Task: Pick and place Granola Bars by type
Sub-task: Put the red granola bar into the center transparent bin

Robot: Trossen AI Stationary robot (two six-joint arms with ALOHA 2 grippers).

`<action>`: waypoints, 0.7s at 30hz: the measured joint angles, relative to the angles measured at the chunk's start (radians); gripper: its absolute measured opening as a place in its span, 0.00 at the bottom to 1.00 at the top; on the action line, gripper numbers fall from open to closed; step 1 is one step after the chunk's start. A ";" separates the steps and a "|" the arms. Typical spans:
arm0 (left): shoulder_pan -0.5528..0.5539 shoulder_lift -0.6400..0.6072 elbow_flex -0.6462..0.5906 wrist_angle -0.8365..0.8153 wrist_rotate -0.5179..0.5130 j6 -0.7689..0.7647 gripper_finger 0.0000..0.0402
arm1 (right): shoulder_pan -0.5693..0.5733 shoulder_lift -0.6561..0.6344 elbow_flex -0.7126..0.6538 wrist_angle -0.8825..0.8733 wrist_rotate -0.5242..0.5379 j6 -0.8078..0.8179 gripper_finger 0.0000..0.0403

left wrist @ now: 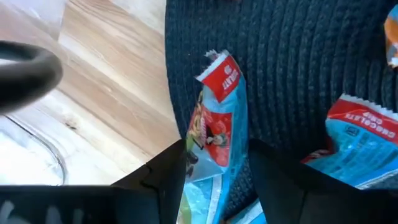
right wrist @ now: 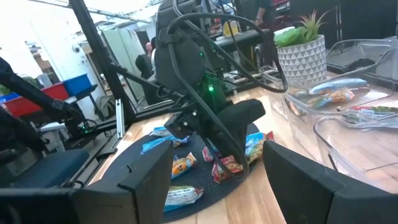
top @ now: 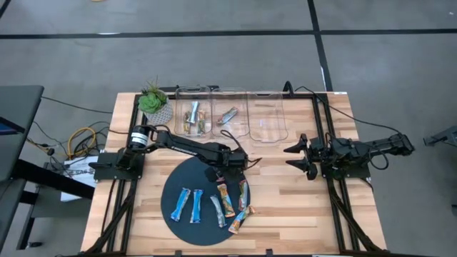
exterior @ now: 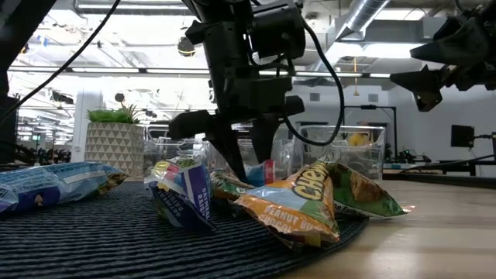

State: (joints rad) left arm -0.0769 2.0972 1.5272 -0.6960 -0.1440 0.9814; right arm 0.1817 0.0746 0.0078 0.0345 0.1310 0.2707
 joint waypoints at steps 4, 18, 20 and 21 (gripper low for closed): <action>0.000 0.000 0.000 0.008 0.008 -0.005 0.38 | 0.000 0.000 0.000 0.000 0.000 0.000 0.60; -0.001 -0.001 0.000 0.007 0.077 -0.072 0.07 | 0.000 0.000 0.000 0.000 0.000 0.000 0.60; -0.002 -0.007 0.000 0.006 0.077 -0.093 0.05 | 0.000 0.000 0.000 0.000 0.000 0.000 0.60; -0.002 -0.010 0.000 0.006 0.078 -0.107 0.05 | 0.000 0.000 0.000 0.000 0.000 0.000 0.60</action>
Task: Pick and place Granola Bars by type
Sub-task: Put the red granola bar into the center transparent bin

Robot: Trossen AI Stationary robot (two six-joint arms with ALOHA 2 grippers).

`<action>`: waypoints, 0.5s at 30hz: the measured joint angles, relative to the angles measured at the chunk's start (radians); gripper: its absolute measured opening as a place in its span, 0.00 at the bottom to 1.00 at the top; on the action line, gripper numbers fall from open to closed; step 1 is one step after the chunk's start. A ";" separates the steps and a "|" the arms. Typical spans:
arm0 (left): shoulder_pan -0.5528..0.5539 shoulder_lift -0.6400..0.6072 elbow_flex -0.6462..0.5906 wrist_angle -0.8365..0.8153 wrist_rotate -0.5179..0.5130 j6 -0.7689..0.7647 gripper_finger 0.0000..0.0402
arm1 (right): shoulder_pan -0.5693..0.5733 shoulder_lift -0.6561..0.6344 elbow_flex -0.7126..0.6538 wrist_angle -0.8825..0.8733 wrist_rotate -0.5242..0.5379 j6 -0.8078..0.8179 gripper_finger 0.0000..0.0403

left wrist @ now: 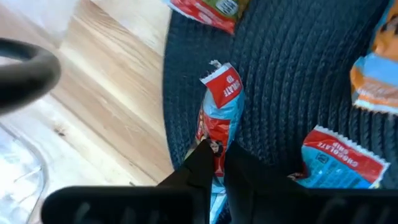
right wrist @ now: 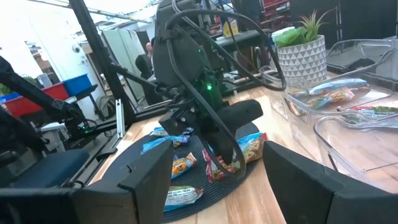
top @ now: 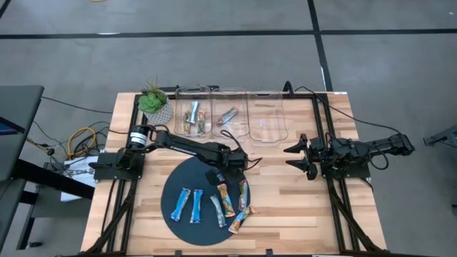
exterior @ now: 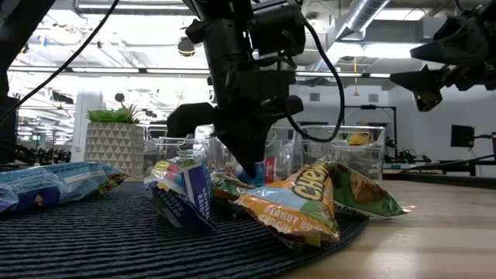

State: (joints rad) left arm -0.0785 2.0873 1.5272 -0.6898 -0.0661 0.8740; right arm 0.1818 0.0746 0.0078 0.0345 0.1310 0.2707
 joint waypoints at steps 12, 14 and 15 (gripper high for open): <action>0.000 -0.150 0.000 0.041 0.000 -0.165 0.07 | 0.000 -0.001 0.000 0.001 0.001 0.000 0.60; 0.000 -0.185 0.000 0.058 0.000 -0.192 0.07 | 0.000 -0.001 0.000 0.001 0.001 0.000 0.60; 0.000 -0.203 0.000 0.068 -0.001 -0.204 0.07 | 0.000 -0.001 0.000 0.001 0.001 0.000 0.60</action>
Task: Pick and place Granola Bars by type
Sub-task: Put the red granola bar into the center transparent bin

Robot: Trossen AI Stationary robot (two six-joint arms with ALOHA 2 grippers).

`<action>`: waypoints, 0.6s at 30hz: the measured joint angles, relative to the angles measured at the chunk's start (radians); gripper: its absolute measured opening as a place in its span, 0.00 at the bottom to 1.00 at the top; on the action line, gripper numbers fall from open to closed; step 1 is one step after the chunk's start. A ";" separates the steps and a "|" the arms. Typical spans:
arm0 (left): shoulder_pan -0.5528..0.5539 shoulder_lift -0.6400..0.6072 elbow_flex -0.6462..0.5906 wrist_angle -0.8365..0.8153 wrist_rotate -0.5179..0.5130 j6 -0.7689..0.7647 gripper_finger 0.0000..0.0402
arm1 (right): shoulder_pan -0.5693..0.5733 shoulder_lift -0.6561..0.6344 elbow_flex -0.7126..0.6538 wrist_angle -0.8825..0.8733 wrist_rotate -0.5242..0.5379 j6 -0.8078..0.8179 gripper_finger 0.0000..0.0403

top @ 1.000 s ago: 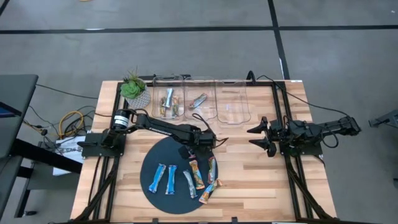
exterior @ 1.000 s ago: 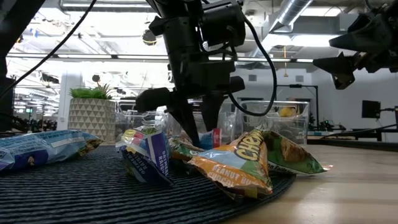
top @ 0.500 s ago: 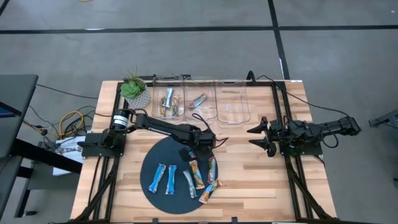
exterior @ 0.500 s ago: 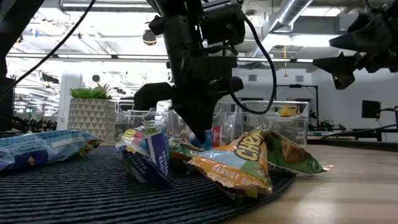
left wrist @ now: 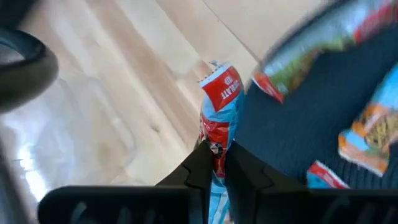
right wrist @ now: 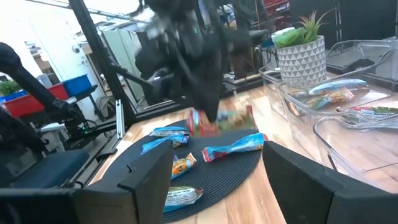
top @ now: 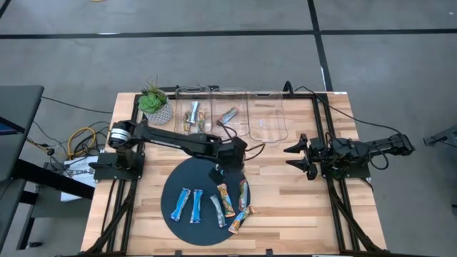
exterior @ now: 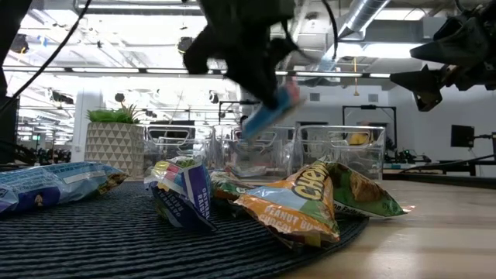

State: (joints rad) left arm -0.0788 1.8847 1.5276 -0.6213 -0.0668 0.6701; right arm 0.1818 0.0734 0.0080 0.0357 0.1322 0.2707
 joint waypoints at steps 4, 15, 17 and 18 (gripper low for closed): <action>0.000 -0.063 0.000 0.026 -0.010 -0.031 0.07 | 0.000 0.000 0.000 0.000 0.000 0.000 0.60; 0.071 -0.166 0.000 0.037 -0.154 -0.027 0.07 | 0.000 0.000 0.000 0.000 0.000 0.000 0.60; 0.096 -0.168 0.000 0.040 -0.167 -0.033 0.07 | 0.000 0.000 0.000 0.000 0.000 0.000 0.60; 0.109 -0.168 0.000 0.041 -0.175 -0.049 0.07 | 0.000 0.000 0.000 0.000 0.000 0.000 0.60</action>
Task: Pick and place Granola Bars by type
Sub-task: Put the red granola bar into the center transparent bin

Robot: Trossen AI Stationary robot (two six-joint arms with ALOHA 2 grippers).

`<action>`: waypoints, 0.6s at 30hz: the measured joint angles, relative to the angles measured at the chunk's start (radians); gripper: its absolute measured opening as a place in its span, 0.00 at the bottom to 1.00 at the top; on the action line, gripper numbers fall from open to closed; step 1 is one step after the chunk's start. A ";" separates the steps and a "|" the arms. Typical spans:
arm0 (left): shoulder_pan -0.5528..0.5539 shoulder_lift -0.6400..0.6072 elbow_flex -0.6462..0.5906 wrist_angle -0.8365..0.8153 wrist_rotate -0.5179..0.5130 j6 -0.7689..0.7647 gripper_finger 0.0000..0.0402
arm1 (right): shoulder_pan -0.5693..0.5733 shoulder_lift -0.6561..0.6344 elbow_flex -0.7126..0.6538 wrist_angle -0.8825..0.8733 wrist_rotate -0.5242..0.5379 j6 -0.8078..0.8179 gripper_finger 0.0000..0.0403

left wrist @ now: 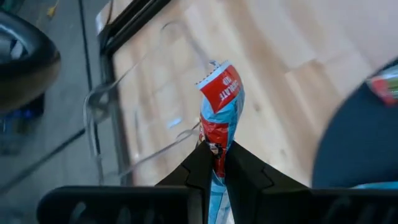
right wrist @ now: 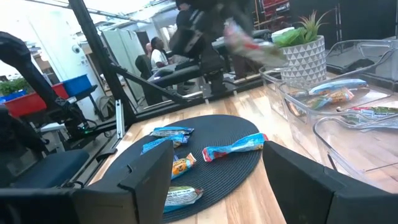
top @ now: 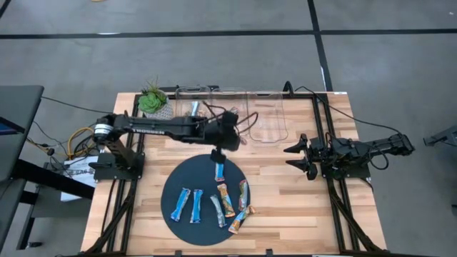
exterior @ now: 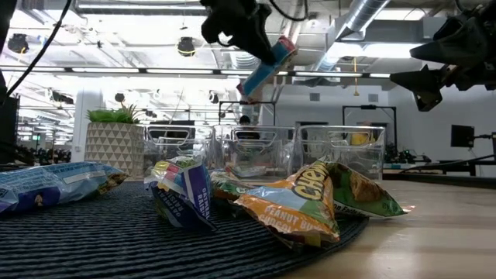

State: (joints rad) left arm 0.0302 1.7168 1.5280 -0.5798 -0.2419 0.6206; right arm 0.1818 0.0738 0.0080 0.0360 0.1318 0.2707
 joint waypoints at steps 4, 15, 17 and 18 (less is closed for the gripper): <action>0.065 0.000 0.000 0.035 -0.009 -0.098 0.07 | 0.000 0.000 0.000 0.000 0.000 0.000 0.60; 0.236 0.004 0.000 0.074 -0.010 -0.586 0.07 | 0.000 0.000 0.000 0.000 0.000 0.000 0.60; 0.258 0.020 0.002 0.073 -0.009 -0.630 0.07 | 0.000 0.000 0.000 0.000 0.000 0.000 0.60; 0.270 0.027 0.001 0.061 -0.001 -0.646 0.07 | 0.000 0.000 0.000 0.000 0.000 0.000 0.60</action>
State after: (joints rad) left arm 0.3001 1.7441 1.5289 -0.5191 -0.2425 -0.0253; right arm 0.1818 0.0738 0.0080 0.0364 0.1314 0.2707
